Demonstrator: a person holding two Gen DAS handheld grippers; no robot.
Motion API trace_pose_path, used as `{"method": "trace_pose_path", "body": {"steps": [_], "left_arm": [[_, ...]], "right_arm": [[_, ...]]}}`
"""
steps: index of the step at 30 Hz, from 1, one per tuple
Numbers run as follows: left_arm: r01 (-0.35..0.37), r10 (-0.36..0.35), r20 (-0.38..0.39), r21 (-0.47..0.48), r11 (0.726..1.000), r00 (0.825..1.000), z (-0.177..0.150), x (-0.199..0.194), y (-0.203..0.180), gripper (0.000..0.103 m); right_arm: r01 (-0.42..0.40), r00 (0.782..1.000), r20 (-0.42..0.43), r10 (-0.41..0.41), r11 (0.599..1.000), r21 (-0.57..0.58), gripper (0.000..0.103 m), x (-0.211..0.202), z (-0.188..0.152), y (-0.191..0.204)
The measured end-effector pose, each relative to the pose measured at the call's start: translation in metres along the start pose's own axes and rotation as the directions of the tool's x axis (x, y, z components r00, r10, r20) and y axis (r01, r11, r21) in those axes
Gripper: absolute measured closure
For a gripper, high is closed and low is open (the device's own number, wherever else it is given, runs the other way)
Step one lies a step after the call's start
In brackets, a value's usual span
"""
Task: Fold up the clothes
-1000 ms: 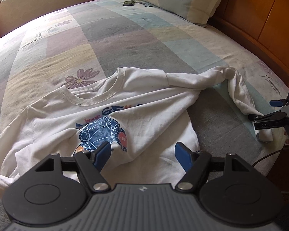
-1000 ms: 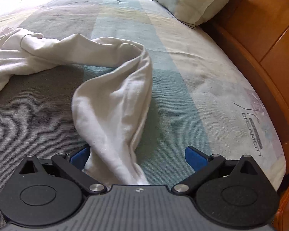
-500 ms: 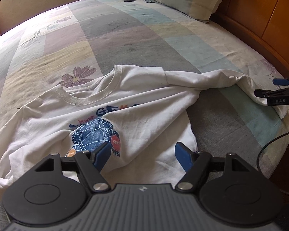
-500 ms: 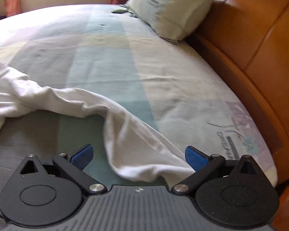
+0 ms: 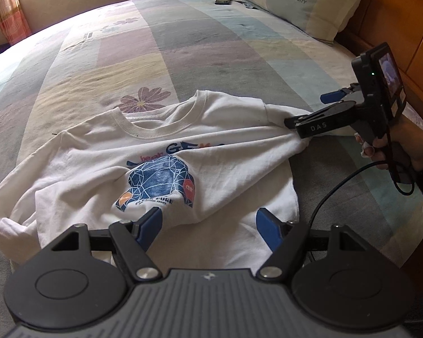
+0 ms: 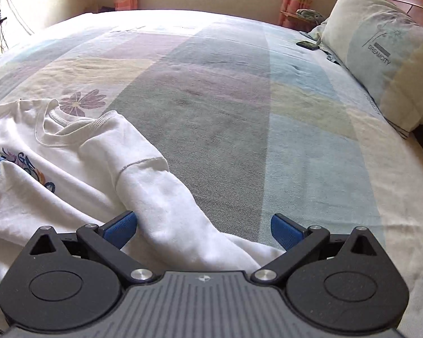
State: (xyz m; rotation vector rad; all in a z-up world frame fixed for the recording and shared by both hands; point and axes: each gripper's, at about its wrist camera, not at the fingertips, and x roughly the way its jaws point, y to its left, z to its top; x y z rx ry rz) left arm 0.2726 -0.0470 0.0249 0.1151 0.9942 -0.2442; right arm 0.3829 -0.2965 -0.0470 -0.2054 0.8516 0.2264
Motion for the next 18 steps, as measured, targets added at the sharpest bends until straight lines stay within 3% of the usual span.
{"method": "trace_pose_path", "body": {"steps": [5,7,16,18], "left_arm": [[-0.028,0.028,0.006,-0.038,0.999,1.000,-0.005,-0.009,0.007,0.029],[-0.036,0.037,0.004,-0.049,0.998,0.999,-0.007,-0.011,0.011,0.029],[-0.084,0.083,-0.014,-0.128,0.988,0.996,-0.018,-0.015,0.043,0.029],[-0.090,0.089,-0.017,-0.145,0.985,0.996,-0.023,-0.016,0.052,0.029]], "right_arm": [[0.045,0.997,-0.062,-0.047,0.998,-0.041,0.000,0.046,0.029,-0.014],[0.114,0.992,-0.051,-0.117,0.992,-0.046,0.000,0.060,0.041,-0.024],[-0.060,0.998,0.012,0.060,0.997,0.050,0.000,0.017,0.046,-0.022],[-0.097,0.995,-0.001,0.097,0.995,0.013,0.000,0.004,0.035,-0.004]]}}
